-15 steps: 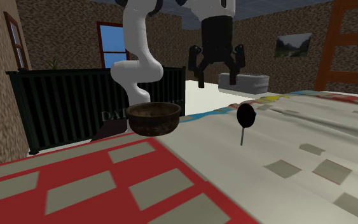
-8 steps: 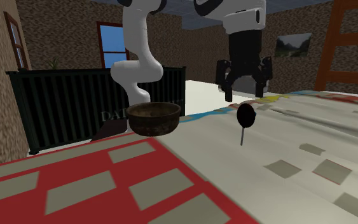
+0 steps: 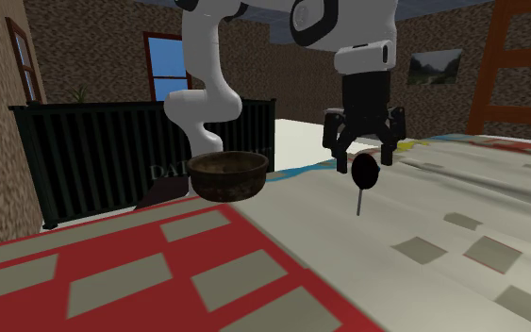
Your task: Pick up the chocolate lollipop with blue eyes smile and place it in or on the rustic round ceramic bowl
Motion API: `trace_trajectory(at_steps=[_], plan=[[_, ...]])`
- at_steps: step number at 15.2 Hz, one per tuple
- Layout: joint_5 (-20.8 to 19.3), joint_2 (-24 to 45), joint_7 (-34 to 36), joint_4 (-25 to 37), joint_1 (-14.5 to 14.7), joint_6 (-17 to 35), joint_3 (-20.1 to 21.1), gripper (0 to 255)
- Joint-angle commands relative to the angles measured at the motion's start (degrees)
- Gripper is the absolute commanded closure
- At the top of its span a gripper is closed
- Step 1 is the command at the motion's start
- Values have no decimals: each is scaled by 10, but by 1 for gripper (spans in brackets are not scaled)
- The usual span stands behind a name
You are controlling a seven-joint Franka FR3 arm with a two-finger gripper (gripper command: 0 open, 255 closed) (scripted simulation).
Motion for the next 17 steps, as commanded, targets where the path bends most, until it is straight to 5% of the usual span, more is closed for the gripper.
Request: trace_trajectory(at_steps=[1,6,7,17], plan=[[0,1,1,-2,0,3,0,0],[0,1,1,-2,0,3,0,0],[0,1,1,-2,0,3,0,255],[1,-3,0,2,0,-5,0,255]])
